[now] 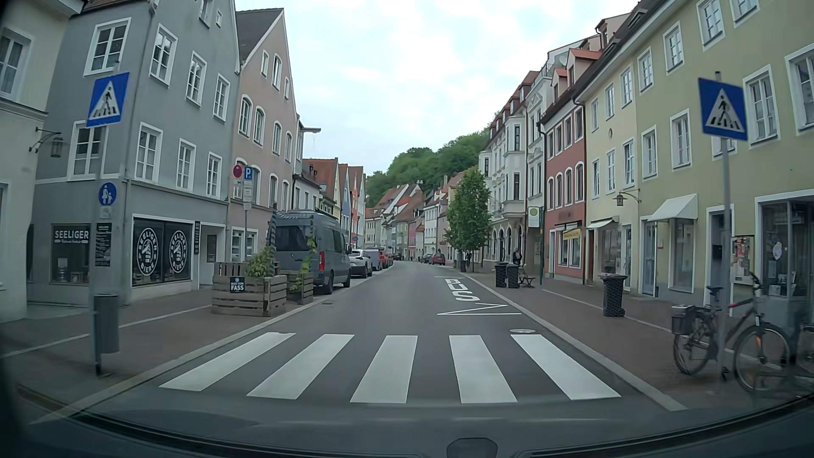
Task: Follow the waypoints while adhering to traffic rules and regulations
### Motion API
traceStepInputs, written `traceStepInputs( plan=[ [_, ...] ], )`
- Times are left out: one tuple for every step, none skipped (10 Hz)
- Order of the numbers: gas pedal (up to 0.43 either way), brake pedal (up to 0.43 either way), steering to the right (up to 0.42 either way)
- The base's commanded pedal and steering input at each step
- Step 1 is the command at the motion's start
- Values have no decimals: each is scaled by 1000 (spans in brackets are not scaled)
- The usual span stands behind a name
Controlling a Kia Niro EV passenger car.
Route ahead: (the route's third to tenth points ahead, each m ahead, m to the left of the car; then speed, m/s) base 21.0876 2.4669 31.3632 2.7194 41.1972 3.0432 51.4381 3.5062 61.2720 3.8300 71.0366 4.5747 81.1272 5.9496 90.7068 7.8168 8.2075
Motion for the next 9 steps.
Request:
traceStepInputs(
  plan=[
    [87, 0, -2],
    [87, 0, -2],
    [87, 0, -2],
    [87, 0, -2],
    [87, 0, -2],
    [87, 0, -2],
    [87, 0, -2],
    [79, 0, -2],
    [79, 0, -2]
  ],
)
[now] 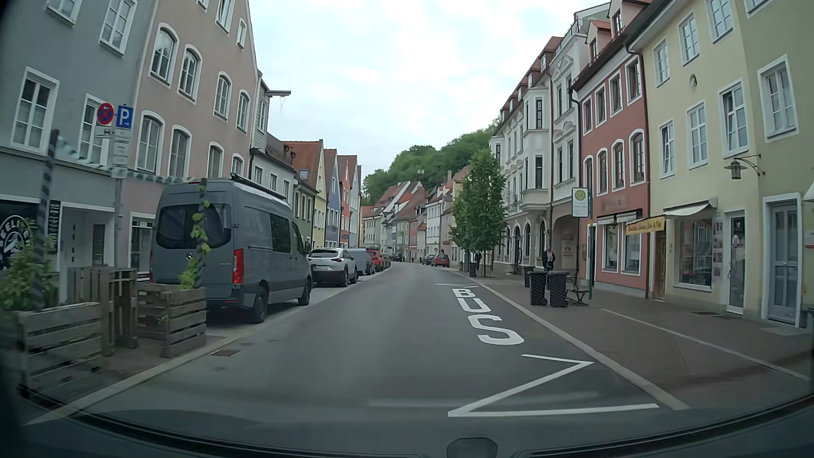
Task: Follow the waypoints while adhering to traffic rules and regulations
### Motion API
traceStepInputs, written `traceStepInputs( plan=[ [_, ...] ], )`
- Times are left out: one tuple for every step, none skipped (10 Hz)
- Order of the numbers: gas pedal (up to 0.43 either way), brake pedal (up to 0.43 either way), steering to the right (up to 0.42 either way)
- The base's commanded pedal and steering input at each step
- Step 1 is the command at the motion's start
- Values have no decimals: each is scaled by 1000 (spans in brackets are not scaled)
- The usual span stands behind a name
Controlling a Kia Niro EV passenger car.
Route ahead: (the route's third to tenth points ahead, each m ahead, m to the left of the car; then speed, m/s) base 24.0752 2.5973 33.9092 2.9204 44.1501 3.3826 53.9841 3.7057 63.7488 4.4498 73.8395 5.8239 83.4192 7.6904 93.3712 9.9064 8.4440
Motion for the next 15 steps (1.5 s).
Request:
traceStepInputs(
  plan=[
    [79, 0, -2],
    [79, 0, -2],
    [79, 0, -2],
    [79, 0, -2],
    [79, 0, -2],
    [79, 0, -2],
    [79, 0, -2],
    [79, 0, -2],
    [79, 0, -2],
    [79, 0, -2],
    [79, 0, -2],
    [79, 0, -2],
    [67, 0, -2],
    [59, 0, -2],
    [47, 0, -2]
  ],
)
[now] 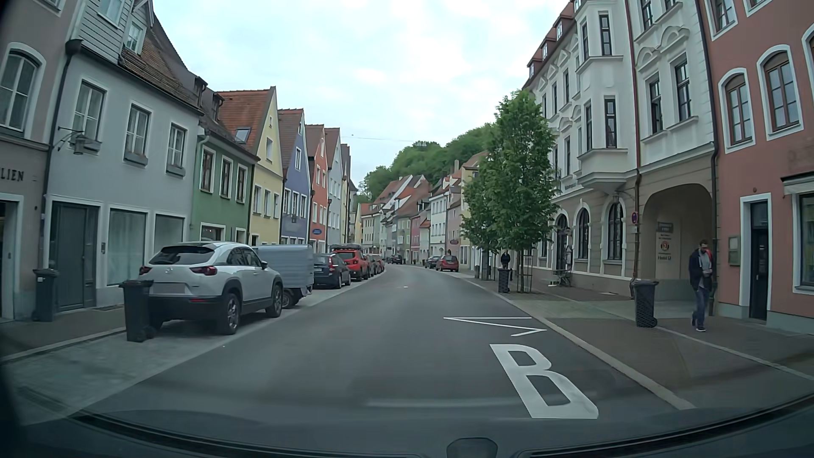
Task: Follow the waypoints while adhering to traffic rules and regulations
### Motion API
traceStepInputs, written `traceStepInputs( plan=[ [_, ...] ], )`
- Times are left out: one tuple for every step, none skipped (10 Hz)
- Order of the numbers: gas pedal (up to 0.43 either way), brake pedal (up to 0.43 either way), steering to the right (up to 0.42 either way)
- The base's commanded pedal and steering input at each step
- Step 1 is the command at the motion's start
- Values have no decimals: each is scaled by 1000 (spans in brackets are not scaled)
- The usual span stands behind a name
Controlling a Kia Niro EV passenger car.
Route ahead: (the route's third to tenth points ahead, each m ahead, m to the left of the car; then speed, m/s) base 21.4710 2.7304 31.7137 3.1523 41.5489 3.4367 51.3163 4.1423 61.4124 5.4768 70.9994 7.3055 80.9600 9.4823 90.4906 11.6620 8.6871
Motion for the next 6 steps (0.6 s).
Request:
traceStepInputs(
  plan=[
    [47, 0, -2],
    [47, 0, -2],
    [47, 0, -2],
    [47, 0, -2],
    [47, 0, -2],
    [47, 0, -2]
  ],
)
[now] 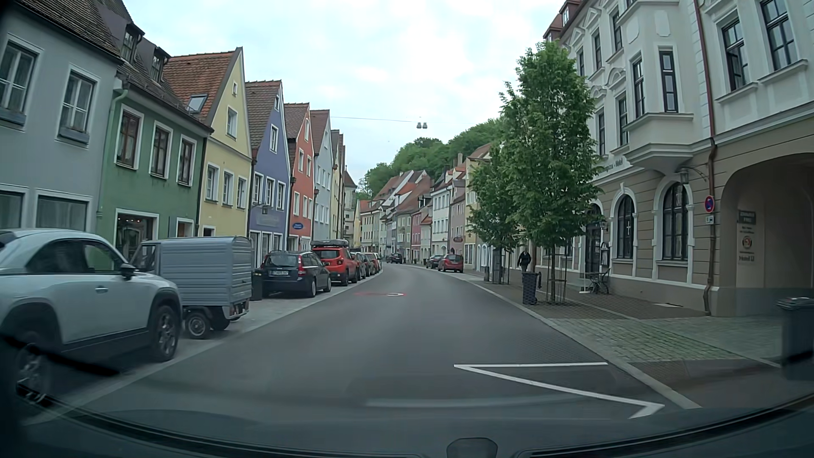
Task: Follow the waypoints while adhering to traffic rules and regulations
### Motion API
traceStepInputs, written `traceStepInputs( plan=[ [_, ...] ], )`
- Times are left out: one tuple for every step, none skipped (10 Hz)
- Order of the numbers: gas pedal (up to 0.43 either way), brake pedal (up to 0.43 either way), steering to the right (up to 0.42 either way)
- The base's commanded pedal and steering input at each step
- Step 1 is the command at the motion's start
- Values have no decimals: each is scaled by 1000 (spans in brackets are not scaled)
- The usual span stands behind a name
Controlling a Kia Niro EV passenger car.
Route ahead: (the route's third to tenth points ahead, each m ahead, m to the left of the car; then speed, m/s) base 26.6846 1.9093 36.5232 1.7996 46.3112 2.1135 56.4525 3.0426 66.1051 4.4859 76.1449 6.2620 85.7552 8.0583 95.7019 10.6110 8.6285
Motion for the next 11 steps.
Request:
traceStepInputs(
  plan=[
    [47, 0, -2],
    [47, 0, -2],
    [47, 0, -2],
    [47, 0, -2],
    [47, 0, -2],
    [59, 0, -2],
    [67, 0, -2],
    [67, 0, -2],
    [67, 0, -3],
    [79, 0, -6],
    [79, 0, -8]
  ],
)
